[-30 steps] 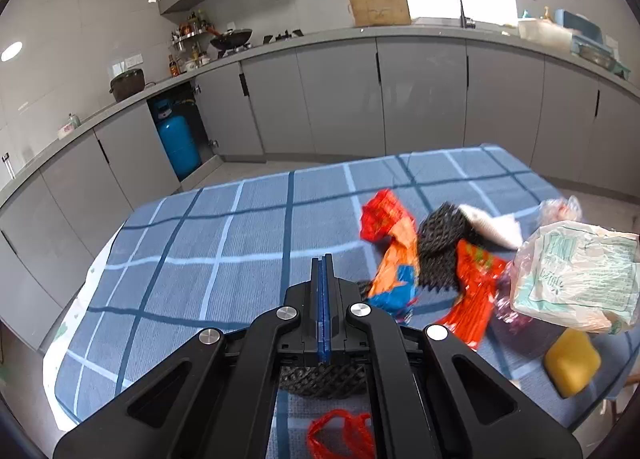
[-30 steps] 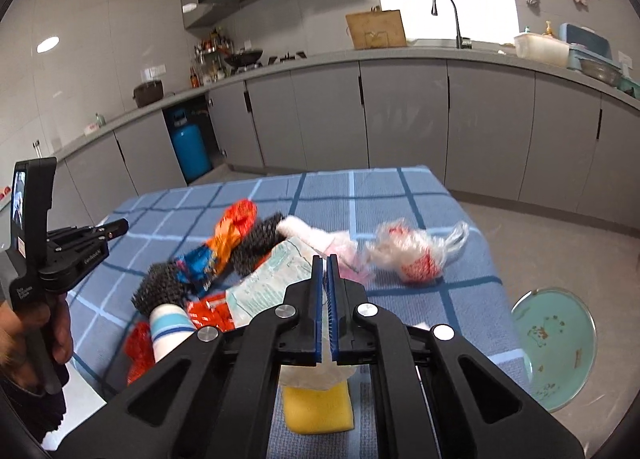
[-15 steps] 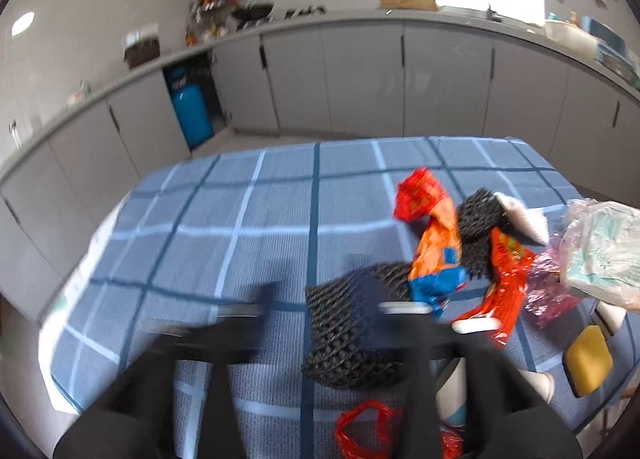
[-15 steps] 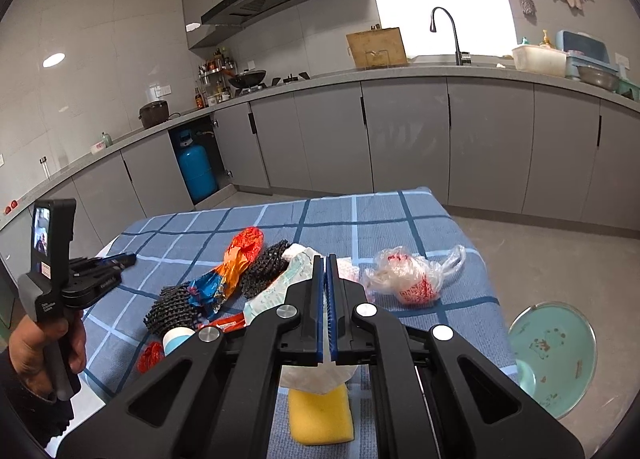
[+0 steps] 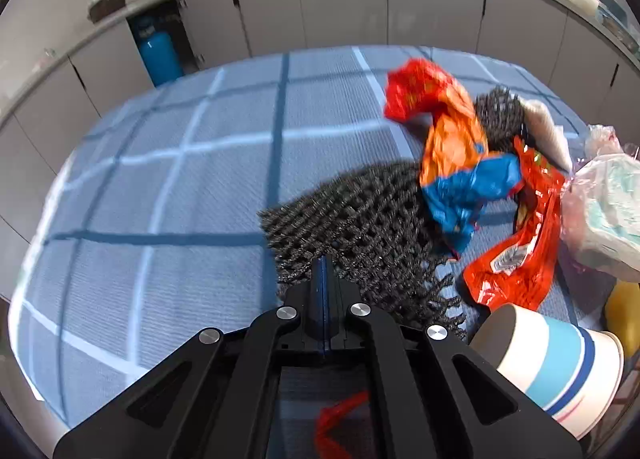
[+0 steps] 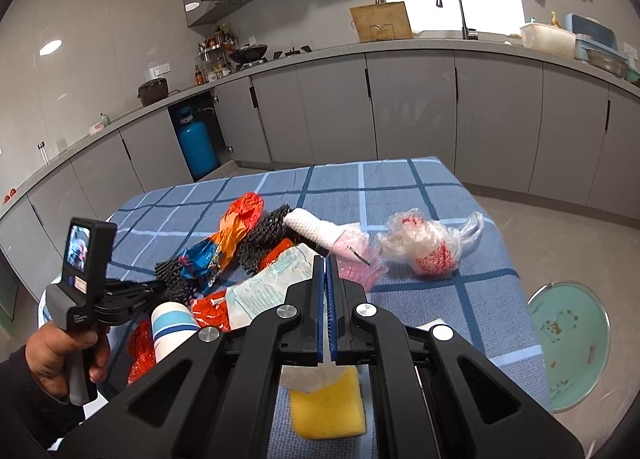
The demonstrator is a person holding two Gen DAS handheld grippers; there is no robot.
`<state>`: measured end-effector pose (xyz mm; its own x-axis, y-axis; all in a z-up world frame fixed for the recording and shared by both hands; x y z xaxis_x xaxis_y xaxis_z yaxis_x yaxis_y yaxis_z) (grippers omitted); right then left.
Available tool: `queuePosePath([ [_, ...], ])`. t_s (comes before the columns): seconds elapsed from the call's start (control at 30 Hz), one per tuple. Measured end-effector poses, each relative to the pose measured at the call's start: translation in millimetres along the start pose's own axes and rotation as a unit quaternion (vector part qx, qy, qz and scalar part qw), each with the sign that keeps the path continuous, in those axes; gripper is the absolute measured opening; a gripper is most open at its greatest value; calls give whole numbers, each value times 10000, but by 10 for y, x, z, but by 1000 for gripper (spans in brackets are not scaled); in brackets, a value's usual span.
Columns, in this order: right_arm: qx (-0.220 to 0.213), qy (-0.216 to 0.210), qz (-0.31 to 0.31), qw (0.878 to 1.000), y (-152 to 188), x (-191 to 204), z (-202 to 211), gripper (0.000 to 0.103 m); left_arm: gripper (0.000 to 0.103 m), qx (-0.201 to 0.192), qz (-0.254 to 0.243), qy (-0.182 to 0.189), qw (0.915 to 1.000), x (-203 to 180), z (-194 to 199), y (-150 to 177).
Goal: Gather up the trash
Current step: 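Close the left gripper on the black mesh net and lift it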
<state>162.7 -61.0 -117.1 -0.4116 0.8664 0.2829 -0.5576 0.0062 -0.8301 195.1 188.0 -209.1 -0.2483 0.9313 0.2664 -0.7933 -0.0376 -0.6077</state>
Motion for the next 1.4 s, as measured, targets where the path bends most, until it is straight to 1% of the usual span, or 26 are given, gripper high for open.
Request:
queuePosePath([
  [0.1,-83,-27,72,9999,-22,50,29,3,1,-502,-43,-331,9982,107,288,-139],
  [0.2,-208,-93,126,9997,-82,110,86,3,1,-900,-10,-462,9949,191,582,-297],
  [0.27,-265,-127,140,9995,-124,126,113,3,1,-1105,-22,-471,9928,193,741,-389],
  [0.33,-295,-129,139,9994,-143,128,129,3,3,-1086,-58,-405,9932,148,764,-443],
  [0.37,-298,-126,136,9994,-138,125,133,3,31,-1040,-1,-326,9940,138,749,-442],
  [0.4,-291,-116,136,9994,-130,127,134,3,57,-962,4,-323,9948,124,713,-423],
  [0.43,-270,-97,127,9995,-114,118,125,3,91,-960,28,-369,9947,117,687,-395],
  [0.47,-238,-80,103,9996,-92,100,109,3,91,-965,35,-387,9946,119,634,-376],
  [0.53,-180,-41,87,9998,-54,76,86,3,90,-813,-63,-365,9960,85,530,-286],
  [0.6,-121,-22,71,9999,-23,62,47,3,83,-563,-84,-353,9978,61,340,-205],
  [0.63,-101,-12,74,9999,-21,57,32,3,76,-364,-85,-266,9989,39,215,-153],
  [0.7,-62,19,98,9999,-9,57,-2,3,71,-74,-49,-97,9999,2,36,-88],
  [0.73,-47,27,101,9999,0,54,-13,3,61,36,-44,-15,10000,-13,-26,-62],
  [0.77,-32,32,103,9999,0,50,-26,3,48,115,38,189,9997,-31,-81,-48],
  [0.8,-11,36,101,9999,3,47,-44,3,41,166,73,296,9994,-36,-106,-34],
  [0.87,16,26,101,9999,12,45,-76,3,1,270,-7,283,9992,-54,-166,-32],
  [0.93,12,8,123,9999,16,71,-80,3,1,248,-42,310,9992,-54,-155,-28],
  [1.0,-3,-6,147,9999,10,88,-75,3,1,90,-173,185,9996,-41,-83,-30],
  [1.1,-46,-31,144,9999,1,104,-50,3,1,-104,-229,91,9996,19,62,-56],
  [1.23,-123,-46,154,9998,-18,113,5,3,1,-354,-152,7,9993,103,273,-171],
  [1.33,-181,-57,163,9997,-36,121,52,3,1,-664,-128,-119,9976,159,474,-291],
  [1.4,-195,-63,171,9996,-42,122,63,3,1,-717,-117,-166,9972,187,523,-332],
])
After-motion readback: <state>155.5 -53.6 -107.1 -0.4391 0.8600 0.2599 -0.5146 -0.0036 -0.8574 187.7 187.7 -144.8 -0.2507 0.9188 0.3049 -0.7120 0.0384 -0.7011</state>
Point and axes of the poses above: each gripper's, at about its wrist camera, not at the fingertips, and z roughly against the way its jaws point, x to its left, y to its underside, the point moved 7 cm from there along -z, roughly the way its jaws point, and after that the axes turned 11 degrees about -y, right-handed, at the moved point
